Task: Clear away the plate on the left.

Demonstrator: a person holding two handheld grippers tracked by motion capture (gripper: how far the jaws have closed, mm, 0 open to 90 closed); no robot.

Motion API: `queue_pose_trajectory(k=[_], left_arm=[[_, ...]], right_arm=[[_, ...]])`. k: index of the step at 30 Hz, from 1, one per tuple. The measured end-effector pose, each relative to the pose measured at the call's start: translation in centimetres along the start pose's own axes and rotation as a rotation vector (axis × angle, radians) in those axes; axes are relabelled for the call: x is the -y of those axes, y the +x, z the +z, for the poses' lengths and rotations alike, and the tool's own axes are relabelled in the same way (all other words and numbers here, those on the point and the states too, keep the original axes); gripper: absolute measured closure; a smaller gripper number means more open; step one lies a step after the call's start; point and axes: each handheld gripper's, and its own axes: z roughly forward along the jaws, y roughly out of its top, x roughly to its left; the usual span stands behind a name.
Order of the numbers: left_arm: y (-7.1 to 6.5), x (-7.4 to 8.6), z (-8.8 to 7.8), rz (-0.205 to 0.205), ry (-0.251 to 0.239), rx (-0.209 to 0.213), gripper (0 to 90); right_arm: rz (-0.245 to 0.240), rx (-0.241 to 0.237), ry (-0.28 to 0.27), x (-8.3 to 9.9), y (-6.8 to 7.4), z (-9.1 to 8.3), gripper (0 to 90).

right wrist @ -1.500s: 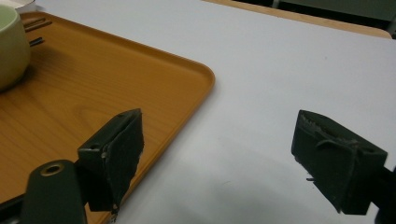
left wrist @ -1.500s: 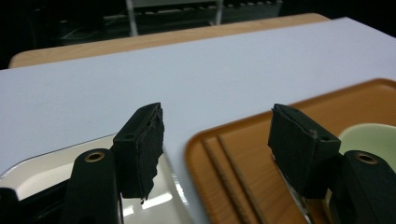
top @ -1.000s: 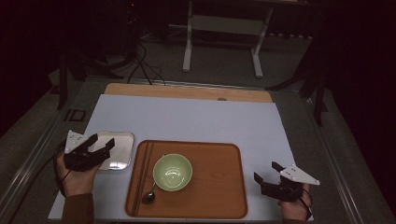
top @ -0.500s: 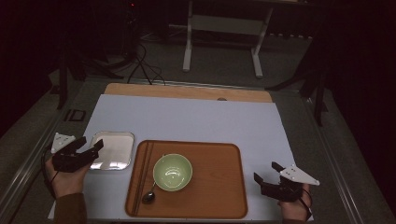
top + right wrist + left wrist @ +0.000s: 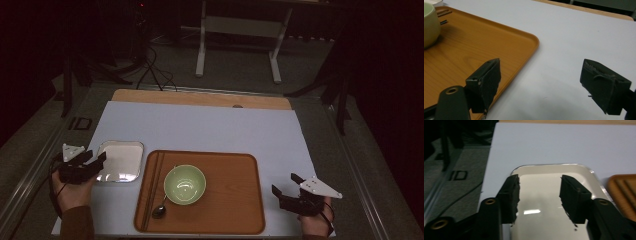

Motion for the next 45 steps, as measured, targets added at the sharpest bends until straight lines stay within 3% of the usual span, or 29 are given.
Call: queue_pose_trajectory(k=[3, 9, 22, 24, 34, 43, 45], left_arm=[[0.5, 0.3, 0.7, -0.015, 0.052, -0.025, 54.2], [1.3, 1.2, 2.0, -0.064, 0.133, -0.017, 57.2], [2.4, 1.7, 2.7, -0.135, 0.209, -0.004, 76.0], [2.4, 1.8, 2.9, -0.129, 0.229, -0.005, 77.5], [3.2, 1.7, 2.9, -0.165, 0.244, 0.037, 84.9], [4.4, 2.1, 2.8, -0.28, 0.225, 0.121, 88.1], [4.5, 2.1, 2.8, -0.285, 0.223, 0.124, 88.3]], right_arm=[[-0.002, -0.001, 0.0, 0.0, 0.0, 0.0, 16.8], [-0.004, -0.001, 0.001, 0.0, 0.0, 0.0, 16.8], [-0.003, -0.001, 0.002, 0.0, 0.0, 0.0, 16.8], [-0.003, 0.0, 0.002, 0.0, 0.0, 0.0, 16.8], [-0.001, -0.002, 0.005, 0.0, 0.1, 0.0, 16.8], [0.001, -0.001, 0.006, 0.0, 0.0, 0.0, 16.8], [0.002, 0.0, 0.006, 0.0, 0.0, 0.0, 16.8]])
